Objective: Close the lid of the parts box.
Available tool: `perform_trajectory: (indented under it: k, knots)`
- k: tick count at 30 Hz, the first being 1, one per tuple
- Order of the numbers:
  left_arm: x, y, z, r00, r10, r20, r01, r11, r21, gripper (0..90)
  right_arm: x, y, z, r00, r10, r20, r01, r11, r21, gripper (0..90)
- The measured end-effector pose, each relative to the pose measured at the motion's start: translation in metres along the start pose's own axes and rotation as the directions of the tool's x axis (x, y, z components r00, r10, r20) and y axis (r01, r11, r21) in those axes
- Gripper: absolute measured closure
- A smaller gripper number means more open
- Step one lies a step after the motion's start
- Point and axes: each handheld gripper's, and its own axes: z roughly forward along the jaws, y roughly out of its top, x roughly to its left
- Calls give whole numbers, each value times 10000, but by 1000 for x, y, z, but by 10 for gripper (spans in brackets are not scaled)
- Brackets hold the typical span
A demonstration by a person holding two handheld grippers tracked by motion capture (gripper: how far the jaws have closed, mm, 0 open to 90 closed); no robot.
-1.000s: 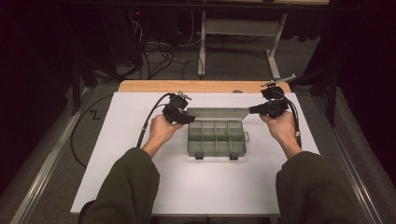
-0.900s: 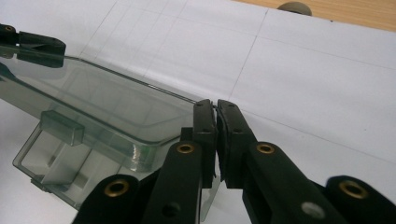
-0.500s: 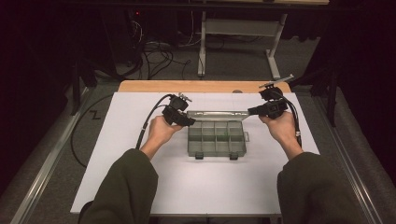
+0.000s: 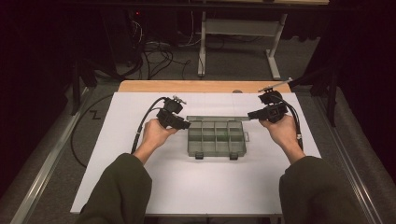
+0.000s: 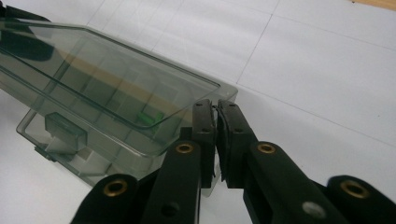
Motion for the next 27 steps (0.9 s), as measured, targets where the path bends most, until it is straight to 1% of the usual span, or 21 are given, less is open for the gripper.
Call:
perform_trajectory:
  k: [1,3,8,10,13,16,22,24,27]
  knots:
    - [1,-1,-2,10000,-82,22,82,9999,-61,622,1,0,0,10000,18,19,-18,10000,25,881]
    - [1,-2,-4,9998,-182,62,182,9997,-138,632,2,-1,0,9999,-95,36,95,9999,47,881]
    - [0,-4,-8,9994,-324,107,325,9994,-120,645,4,-6,1,9998,-182,15,182,9998,80,881]
    - [-1,-5,-8,9995,-272,132,273,9996,-7,645,4,-10,2,9998,-213,-45,213,9997,97,881]
    - [-2,-6,-7,9995,-301,134,300,9995,72,645,5,-16,4,9997,-229,-128,232,9995,208,881]
    - [-2,-7,-7,9992,-348,179,346,9993,142,645,6,-19,4,9996,-248,-162,250,9995,176,881]
    - [-2,-8,-12,9993,-373,83,370,9987,363,654,5,-23,6,9993,-261,-263,265,9995,153,877]
    - [-2,-9,-14,9994,-338,-38,339,9988,340,660,6,-24,6,9993,-253,-273,259,9994,225,877]
    - [-3,-9,-18,9995,-317,-82,319,9992,246,673,7,-24,7,9991,-287,-298,295,9992,254,877]
